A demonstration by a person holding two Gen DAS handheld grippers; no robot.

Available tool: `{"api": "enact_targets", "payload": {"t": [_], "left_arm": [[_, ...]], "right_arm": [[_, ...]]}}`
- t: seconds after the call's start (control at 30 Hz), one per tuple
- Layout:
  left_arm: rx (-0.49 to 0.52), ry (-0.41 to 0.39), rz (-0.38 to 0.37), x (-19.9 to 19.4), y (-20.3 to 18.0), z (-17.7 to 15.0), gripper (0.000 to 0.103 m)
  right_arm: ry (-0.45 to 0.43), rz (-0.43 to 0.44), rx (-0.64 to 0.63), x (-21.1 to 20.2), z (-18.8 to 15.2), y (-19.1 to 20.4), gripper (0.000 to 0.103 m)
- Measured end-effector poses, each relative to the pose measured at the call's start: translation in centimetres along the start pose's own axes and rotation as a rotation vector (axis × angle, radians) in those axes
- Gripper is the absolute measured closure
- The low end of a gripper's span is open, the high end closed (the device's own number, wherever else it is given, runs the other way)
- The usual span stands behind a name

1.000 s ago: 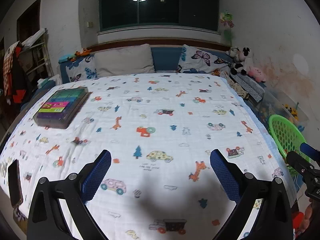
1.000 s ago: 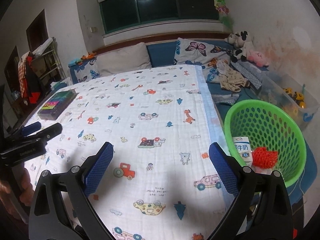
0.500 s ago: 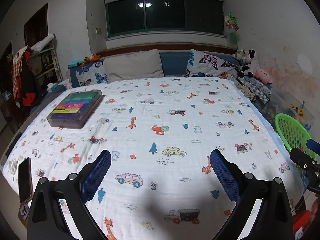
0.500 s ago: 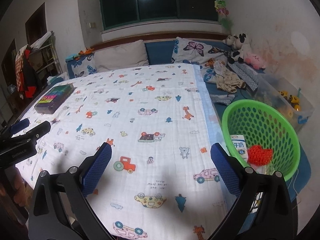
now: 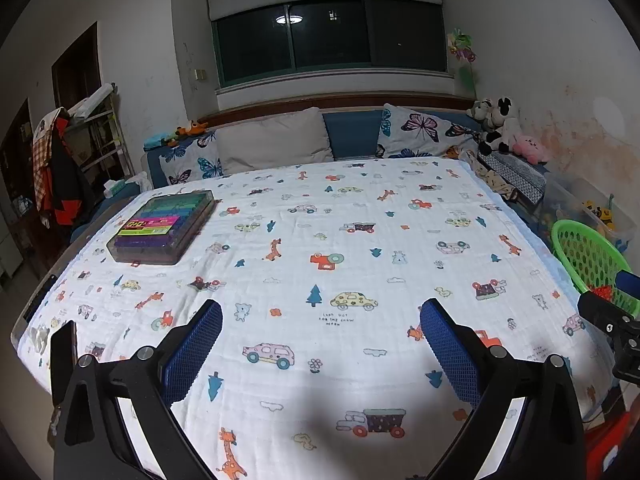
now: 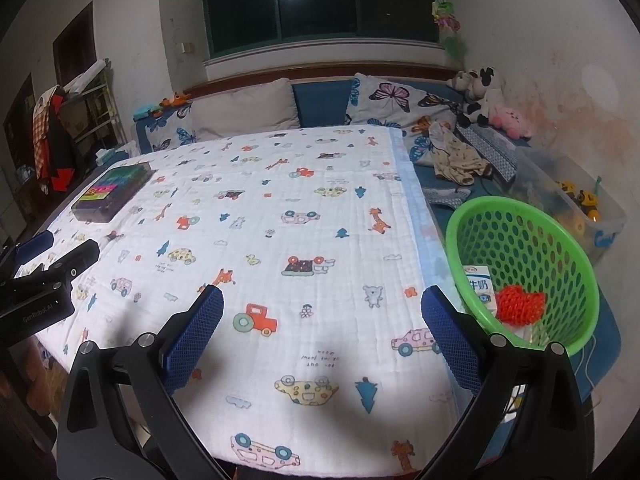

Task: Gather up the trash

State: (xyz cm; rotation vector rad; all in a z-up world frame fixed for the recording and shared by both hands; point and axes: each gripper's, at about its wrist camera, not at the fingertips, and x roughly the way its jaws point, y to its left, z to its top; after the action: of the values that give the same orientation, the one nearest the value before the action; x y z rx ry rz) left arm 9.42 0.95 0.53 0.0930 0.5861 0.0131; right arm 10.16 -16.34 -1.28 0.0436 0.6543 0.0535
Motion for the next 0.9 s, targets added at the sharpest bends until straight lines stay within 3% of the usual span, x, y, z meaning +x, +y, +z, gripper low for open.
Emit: {"api": "enact_targets", "payload": {"t": [0.9], "left_arm": [[0.004, 0.0, -0.008, -0.85, -0.17, -0.34, 0.007]], "right_arm": [[-0.01, -0.059, -0.032, -0.67, -0.38, 0.72, 0.005]]}}
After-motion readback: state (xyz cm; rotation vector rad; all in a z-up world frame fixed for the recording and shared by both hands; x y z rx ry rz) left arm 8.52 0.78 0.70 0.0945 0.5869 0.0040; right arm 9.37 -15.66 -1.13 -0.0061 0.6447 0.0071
